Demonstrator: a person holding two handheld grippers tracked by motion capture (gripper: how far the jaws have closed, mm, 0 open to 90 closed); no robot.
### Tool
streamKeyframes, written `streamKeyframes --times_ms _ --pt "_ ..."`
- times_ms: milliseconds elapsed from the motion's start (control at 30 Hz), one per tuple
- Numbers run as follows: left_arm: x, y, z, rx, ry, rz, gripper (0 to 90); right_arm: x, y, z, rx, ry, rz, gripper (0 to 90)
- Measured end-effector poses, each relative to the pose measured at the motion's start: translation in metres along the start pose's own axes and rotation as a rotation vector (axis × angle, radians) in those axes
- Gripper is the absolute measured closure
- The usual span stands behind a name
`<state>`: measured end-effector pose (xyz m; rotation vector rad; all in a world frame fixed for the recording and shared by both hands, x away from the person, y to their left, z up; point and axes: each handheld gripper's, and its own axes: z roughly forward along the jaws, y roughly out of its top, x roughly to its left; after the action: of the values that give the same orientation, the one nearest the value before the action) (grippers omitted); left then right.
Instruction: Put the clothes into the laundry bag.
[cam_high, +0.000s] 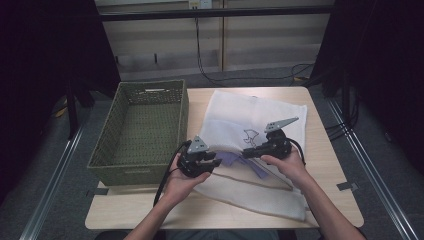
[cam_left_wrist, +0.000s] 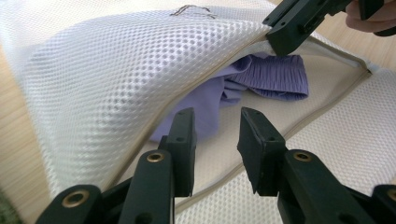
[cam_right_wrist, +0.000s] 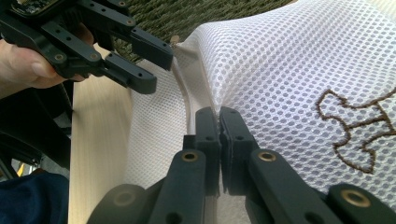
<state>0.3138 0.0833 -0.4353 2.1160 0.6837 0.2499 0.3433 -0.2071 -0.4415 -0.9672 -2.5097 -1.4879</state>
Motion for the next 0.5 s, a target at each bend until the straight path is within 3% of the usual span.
streamKeyframes --times_ms 500 --pt "-0.001 -0.019 -0.023 0.000 0.010 0.000 64.7 0.002 -0.005 0.001 0.023 -0.017 0.002 86.7"
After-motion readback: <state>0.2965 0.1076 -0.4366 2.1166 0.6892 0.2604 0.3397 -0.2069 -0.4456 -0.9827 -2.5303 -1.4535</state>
